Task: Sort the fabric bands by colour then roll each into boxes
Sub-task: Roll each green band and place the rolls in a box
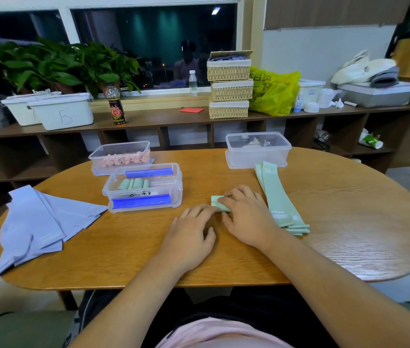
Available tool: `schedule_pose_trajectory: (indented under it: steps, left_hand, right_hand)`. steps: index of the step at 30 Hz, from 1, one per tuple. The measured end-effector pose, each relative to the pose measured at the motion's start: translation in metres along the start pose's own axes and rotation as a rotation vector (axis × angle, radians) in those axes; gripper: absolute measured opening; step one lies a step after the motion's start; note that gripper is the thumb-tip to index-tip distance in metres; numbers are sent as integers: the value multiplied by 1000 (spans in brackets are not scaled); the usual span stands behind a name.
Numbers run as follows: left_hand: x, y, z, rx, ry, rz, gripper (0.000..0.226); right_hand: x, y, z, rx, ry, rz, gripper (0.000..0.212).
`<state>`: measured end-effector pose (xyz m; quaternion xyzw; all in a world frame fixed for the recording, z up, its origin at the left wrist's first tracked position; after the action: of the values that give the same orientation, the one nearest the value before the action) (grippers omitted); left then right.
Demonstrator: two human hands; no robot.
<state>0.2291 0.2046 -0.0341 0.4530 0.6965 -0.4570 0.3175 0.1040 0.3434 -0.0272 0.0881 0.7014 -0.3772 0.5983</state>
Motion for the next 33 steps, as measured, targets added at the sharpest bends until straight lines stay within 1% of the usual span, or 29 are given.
schedule_pose_trajectory:
  steps: [5,9,13,16,22,24,26,30,33]
  left_hand:
    - [5,-19,2,6,-39,-12,49]
    - [6,-36,4,-12,48,-36,49]
    - [6,-39,13,-87,176,-74,54]
    - [6,-33,18,-137,232,-89,50]
    - [5,-31,18,-144,262,-110,48]
    - [4,-31,17,-141,282,-131,47]
    - [3,-31,16,-139,316,-164,47]
    - [-2,-29,12,-142,374,-213,44]
    - [-3,-28,10,-129,376,-222,45]
  right_hand:
    - [0,-3,1,10,-10,8,48]
    - [-2,-7,4,-18,-13,-13,40]
    - [1,-16,2,44,-47,26,37]
    - [5,-22,3,79,-59,14,35]
    - [10,-27,5,137,-77,10,34]
    - [9,-24,3,162,-130,-33,37]
    - [6,-22,-2,238,-334,-66,37]
    - [2,-15,-9,429,-925,-33,21]
    - [2,-9,-9,556,-1305,-21,21]
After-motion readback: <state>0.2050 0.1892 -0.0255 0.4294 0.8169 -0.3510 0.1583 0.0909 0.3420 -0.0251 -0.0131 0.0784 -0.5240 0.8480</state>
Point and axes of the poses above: each hand's wrist, its own y-axis away from the middle knuckle, its own x-axis out of the palm, z = x × y, the point moved 3 cm from there along -y, towards the middle knuckle, and after that the axes turned 4 degrees about y, right-handed, at the moved point
